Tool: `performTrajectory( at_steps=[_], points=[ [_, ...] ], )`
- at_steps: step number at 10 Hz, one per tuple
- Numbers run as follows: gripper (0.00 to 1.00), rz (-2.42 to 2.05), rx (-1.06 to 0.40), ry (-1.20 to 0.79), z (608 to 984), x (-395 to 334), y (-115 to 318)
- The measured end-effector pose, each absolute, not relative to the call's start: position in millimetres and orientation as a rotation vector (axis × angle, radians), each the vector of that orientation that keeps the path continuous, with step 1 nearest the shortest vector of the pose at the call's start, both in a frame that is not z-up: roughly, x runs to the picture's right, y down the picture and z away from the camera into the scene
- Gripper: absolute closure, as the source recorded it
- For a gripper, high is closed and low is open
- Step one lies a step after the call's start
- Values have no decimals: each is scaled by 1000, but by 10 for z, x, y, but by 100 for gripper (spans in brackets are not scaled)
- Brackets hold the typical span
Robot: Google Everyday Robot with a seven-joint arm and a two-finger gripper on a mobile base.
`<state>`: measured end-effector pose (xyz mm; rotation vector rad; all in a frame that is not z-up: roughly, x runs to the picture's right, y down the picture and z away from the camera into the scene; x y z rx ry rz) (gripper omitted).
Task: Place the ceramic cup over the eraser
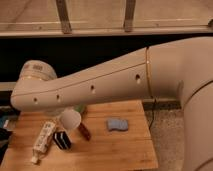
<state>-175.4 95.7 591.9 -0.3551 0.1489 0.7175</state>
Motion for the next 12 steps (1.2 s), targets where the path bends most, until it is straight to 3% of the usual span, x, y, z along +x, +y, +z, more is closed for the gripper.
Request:
performTrajectory(
  at_steps=[8,12],
  points=[
    [100,657,-344,146,5559,-2055,1236],
    [100,620,-384,123,5635,-2252,1385]
  ],
)
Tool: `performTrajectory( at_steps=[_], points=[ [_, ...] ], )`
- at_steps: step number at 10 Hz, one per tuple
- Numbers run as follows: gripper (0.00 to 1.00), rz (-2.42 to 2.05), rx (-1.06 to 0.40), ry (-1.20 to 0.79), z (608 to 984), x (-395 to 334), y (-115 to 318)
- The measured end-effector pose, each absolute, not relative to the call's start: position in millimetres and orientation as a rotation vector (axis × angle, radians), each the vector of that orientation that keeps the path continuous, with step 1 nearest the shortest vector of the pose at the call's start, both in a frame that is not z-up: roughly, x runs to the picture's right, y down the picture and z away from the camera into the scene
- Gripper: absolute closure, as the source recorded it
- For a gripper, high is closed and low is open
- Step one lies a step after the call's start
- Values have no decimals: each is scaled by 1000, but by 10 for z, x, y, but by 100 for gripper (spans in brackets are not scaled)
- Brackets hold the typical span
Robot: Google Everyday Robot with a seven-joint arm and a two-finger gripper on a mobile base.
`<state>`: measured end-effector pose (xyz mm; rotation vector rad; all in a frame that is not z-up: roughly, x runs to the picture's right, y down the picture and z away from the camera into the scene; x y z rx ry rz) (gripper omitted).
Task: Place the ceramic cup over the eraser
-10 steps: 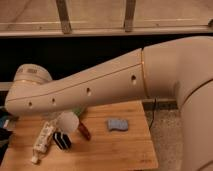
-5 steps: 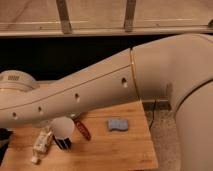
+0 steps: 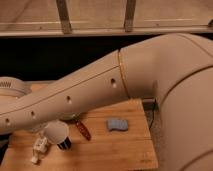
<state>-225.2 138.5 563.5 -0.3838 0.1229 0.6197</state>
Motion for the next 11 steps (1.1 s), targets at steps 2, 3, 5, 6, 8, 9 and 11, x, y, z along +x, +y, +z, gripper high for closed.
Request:
performTrajectory(
  at_steps=[2,3,5,6,8,9,11],
  points=[
    [100,601,-409,106,5725,-2331,1424],
    [100,602,-416,103,5785,-2316,1420],
    [100,612,-432,101,5913,-2255,1404],
    [100,618,-440,97,5959,-2238,1415],
    [98,631,-451,94,6018,-2190,1443],
    [98,631,-452,97,6037,-2171,1447],
    [98,628,-453,94,6031,-2188,1452]
  ],
)
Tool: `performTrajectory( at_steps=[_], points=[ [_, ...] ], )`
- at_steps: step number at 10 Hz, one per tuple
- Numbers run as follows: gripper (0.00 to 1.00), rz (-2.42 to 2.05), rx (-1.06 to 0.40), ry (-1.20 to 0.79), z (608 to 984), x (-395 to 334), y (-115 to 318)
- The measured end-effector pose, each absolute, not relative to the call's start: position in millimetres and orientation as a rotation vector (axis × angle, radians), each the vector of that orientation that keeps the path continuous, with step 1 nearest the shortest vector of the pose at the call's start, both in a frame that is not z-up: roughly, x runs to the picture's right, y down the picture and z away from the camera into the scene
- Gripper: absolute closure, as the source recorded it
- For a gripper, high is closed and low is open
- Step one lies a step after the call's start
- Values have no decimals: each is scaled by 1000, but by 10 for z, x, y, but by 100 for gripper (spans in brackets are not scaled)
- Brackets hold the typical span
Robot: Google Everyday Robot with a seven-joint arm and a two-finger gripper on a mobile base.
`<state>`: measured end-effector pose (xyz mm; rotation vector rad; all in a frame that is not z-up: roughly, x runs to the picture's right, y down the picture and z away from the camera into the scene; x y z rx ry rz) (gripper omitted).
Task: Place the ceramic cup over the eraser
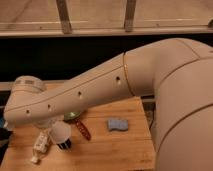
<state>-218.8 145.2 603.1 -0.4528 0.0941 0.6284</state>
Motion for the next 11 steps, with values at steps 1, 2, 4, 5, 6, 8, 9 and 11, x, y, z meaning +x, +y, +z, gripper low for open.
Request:
performTrajectory(
  at_steps=[1,2,4,5,6,8,9,11],
  points=[
    [98,628,-453,94,6032,-2188,1453],
    [98,630,-452,95,6034,-2178,1448],
    [98,629,-453,95,6031,-2185,1450],
    [98,628,-453,94,6031,-2186,1450],
    [98,628,-453,95,6032,-2185,1451],
    [98,629,-453,95,6032,-2184,1451],
    [98,629,-453,95,6033,-2184,1451],
    [100,629,-453,95,6033,-2183,1450]
  ],
)
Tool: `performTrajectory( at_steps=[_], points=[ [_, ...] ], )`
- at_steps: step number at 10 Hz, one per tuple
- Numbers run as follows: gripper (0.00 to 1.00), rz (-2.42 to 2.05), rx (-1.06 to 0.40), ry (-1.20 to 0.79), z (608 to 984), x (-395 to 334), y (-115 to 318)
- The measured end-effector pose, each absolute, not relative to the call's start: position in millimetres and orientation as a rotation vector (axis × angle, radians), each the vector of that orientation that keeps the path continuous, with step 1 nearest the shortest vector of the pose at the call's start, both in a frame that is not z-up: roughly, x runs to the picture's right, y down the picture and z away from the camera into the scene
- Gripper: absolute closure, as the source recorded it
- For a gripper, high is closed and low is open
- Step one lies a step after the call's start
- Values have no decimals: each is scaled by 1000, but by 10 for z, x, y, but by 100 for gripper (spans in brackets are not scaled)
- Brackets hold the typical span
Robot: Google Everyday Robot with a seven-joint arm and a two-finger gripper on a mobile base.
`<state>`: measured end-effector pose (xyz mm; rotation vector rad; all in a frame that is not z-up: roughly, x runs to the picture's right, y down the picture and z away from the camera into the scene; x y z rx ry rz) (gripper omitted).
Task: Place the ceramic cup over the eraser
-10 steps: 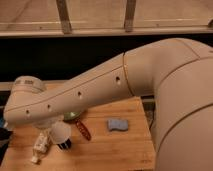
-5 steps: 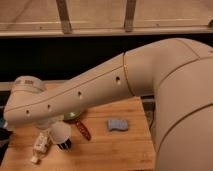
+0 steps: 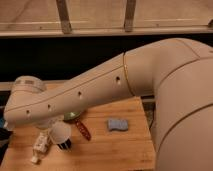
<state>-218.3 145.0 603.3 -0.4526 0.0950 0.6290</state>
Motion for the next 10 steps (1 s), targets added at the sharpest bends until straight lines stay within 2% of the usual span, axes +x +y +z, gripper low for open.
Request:
performTrajectory(
  at_steps=[1,8,9,10],
  points=[
    [95,629,-453,95,6033,-2182,1451],
    [25,629,-453,96,6038,-2180,1454],
    [20,629,-454,96,6038,-2180,1454],
    [20,629,-454,96,6038,-2180,1455]
  ],
)
